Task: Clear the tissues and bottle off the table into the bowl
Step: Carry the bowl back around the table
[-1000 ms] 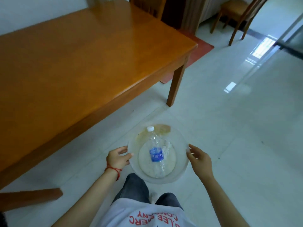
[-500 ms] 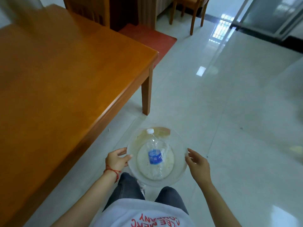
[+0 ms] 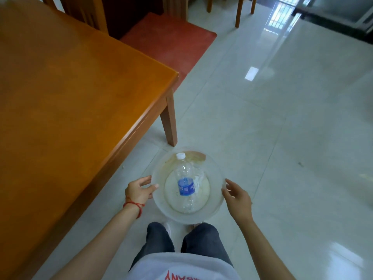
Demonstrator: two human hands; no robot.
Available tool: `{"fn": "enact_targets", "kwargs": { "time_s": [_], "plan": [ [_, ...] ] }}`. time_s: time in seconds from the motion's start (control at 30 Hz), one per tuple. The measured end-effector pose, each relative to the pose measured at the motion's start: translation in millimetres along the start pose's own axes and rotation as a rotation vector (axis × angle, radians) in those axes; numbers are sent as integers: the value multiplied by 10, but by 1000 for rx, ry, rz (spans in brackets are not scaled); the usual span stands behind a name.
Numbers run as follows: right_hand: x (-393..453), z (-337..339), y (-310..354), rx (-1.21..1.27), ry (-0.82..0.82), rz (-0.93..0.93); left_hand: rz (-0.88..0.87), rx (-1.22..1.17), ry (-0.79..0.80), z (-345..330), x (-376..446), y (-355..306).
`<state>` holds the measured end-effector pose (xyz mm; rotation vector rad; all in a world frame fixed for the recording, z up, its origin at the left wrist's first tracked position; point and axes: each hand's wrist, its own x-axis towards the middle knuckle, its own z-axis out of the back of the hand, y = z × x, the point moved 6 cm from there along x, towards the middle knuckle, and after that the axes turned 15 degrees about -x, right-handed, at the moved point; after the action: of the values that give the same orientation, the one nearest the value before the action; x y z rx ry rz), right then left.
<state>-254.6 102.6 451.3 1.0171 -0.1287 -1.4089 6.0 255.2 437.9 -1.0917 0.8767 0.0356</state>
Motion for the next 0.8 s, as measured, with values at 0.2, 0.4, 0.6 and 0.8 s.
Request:
{"fn": "enact_targets", "kwargs": {
  "time_s": [0.2,0.4,0.6,0.8],
  "plan": [
    [732,60,-28,-61,48,-17,33,-2,-31,-471,388,-57],
    [1312,-228,-159,-93,95,-44,76,3,-26,-695,965,157],
    [1935,-865,-537,-86,83,-97,142,-3,-64,-829,1752,694],
    [2575,-1585,-1068,-81,89,-166,222,1,-98,-966,2617,1361]
  ]
}}
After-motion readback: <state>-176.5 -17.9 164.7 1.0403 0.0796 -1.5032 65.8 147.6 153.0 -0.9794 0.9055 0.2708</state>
